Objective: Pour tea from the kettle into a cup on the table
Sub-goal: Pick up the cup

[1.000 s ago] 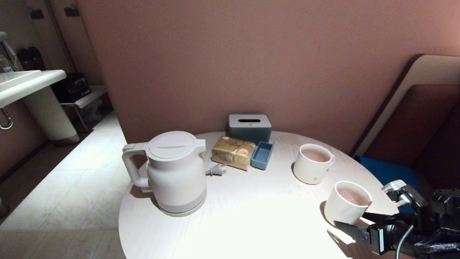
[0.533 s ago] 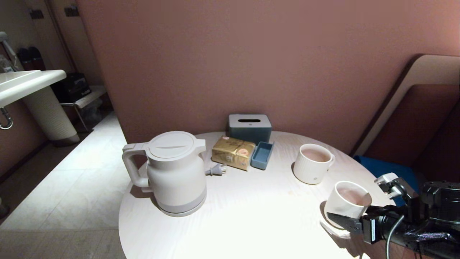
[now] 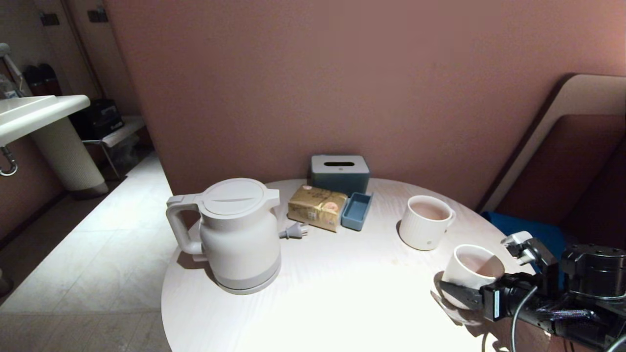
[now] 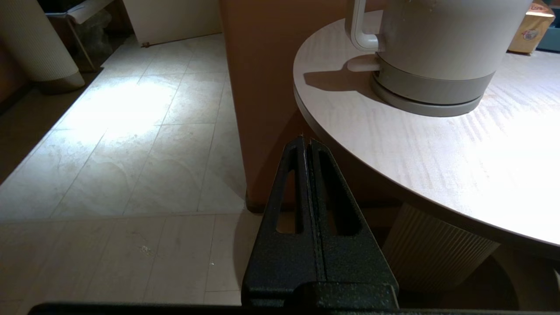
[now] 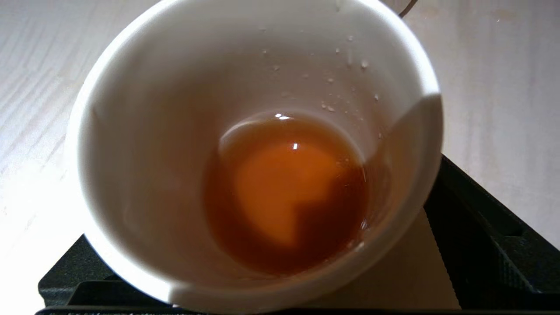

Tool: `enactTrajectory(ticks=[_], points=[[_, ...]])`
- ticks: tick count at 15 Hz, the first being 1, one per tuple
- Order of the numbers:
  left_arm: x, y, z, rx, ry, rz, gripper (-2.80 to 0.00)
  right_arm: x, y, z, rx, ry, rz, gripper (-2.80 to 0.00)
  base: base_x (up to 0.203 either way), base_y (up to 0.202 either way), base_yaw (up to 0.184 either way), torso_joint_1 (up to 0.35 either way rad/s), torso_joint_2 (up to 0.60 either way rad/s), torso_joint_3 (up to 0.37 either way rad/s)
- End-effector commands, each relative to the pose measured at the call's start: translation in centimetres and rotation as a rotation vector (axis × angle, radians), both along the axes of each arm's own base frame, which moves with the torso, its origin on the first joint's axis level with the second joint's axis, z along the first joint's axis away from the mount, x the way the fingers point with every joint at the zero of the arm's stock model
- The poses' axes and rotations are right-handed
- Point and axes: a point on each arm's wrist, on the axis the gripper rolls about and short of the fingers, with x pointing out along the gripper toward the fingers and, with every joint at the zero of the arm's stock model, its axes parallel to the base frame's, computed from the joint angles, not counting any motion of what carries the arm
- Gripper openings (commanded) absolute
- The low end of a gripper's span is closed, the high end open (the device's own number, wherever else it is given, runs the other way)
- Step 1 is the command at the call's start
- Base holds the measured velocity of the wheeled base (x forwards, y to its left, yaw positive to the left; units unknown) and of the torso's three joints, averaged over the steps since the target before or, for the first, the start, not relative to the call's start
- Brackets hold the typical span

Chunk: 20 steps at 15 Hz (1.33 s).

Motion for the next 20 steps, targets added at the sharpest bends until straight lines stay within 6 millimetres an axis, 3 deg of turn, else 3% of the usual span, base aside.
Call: enactTrajectory(ticks=[1,20], points=[[0.0,0.0,0.0,0.000,0.001,0.001,-2.80,0.4,0.0,-0.6,0.003,0.008,0.001,0.00,0.000,0.000,0.000,0.000,0.00,0.000],[0.0,0.0,0.0,0.000,0.001,0.001,-2.80,-0.5,0.0,0.8,0.043,-0.069,-0.019,0.00,0.000,0.000,0.000,0.000,0.00,0.000]])
